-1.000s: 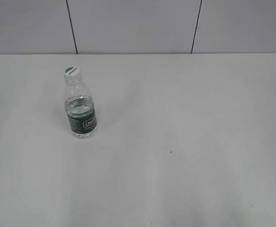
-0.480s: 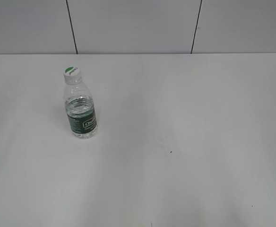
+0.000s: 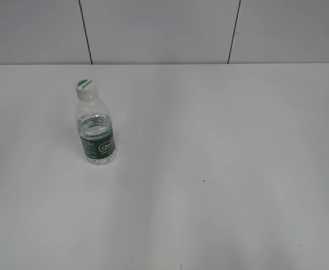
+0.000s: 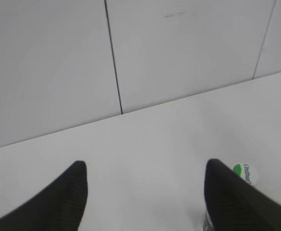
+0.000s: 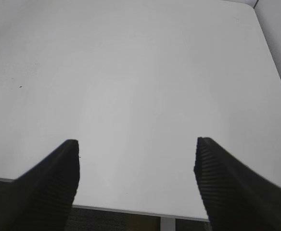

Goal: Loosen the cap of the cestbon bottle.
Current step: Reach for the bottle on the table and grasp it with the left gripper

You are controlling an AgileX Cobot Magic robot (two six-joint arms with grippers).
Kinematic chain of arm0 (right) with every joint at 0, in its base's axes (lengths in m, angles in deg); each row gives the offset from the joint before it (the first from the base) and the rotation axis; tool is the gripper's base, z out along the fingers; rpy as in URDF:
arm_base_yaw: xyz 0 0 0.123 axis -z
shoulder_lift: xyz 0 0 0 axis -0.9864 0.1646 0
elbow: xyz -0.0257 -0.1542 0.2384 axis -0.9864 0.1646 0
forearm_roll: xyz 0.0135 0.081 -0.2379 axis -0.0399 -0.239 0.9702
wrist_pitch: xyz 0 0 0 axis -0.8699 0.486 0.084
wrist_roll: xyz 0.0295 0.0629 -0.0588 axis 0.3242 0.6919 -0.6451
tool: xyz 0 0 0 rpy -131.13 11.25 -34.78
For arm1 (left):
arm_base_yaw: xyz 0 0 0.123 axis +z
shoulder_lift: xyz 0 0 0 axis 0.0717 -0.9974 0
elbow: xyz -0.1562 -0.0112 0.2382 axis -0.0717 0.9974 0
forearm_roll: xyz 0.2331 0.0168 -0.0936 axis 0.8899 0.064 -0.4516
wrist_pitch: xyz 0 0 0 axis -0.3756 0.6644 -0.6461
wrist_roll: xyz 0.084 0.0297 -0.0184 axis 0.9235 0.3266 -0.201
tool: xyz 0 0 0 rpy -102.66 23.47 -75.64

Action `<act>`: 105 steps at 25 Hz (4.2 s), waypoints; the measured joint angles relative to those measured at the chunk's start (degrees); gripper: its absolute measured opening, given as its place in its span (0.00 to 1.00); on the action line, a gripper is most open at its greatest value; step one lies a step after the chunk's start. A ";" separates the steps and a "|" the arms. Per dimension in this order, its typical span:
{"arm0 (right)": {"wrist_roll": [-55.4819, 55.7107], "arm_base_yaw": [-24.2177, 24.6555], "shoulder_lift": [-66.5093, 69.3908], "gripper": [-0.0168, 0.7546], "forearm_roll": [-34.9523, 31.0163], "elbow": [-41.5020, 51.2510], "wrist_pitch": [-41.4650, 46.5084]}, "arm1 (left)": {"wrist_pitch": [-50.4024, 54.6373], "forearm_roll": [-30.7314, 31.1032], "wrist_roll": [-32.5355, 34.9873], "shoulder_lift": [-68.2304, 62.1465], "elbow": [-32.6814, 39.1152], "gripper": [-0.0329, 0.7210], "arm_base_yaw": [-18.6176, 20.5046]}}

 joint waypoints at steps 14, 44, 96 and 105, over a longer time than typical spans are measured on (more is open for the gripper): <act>0.00 0.00 0.00 0.76 0.00 0.00 0.00 | -36.49 -0.64 -3.30 -11.49 14.76 0.65 -20.80; 0.00 0.00 0.00 0.76 0.00 0.00 0.00 | -80.74 26.10 -34.63 -56.44 23.99 0.65 -21.90; 0.00 0.00 0.00 0.76 0.00 0.00 0.00 | -81.43 22.19 -37.42 -70.48 8.54 0.81 -21.28; 0.00 0.00 0.00 0.76 0.00 0.00 0.00 | -81.43 22.19 -37.16 -70.48 6.95 0.81 -21.28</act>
